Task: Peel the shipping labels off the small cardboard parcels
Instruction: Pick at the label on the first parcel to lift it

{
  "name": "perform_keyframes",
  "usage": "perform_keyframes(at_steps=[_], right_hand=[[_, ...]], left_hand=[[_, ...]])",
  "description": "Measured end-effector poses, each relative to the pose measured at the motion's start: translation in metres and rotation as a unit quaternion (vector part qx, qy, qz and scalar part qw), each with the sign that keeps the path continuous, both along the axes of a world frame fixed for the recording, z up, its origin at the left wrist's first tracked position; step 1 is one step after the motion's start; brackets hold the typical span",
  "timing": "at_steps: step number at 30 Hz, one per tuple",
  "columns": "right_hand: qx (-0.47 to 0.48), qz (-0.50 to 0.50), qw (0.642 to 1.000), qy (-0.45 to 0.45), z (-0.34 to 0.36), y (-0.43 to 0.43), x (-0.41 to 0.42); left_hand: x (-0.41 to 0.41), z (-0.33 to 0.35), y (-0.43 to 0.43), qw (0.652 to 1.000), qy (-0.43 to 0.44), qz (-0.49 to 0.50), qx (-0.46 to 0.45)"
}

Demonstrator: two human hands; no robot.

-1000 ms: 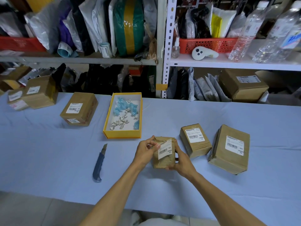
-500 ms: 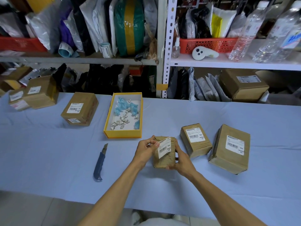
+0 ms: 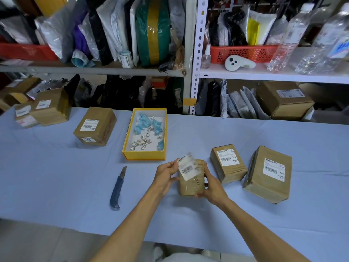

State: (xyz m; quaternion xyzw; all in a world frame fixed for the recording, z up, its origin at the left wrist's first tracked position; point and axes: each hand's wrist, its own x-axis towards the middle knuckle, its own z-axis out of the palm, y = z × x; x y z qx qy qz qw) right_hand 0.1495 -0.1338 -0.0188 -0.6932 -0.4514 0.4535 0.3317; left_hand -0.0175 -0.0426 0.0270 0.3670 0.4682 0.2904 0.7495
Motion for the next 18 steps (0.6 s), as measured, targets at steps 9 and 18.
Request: perform_keyframes(at_steps=[9, 18], right_hand=[[-0.011, -0.007, 1.0, -0.019, 0.002, 0.001, -0.001], [0.004, -0.03, 0.999, -0.04, 0.008, 0.005, -0.003]], left_hand=[[-0.002, 0.0, 0.0, 0.995, -0.06, 0.056, -0.05], [-0.003, -0.006, -0.011, 0.998, 0.005, 0.039, 0.049]])
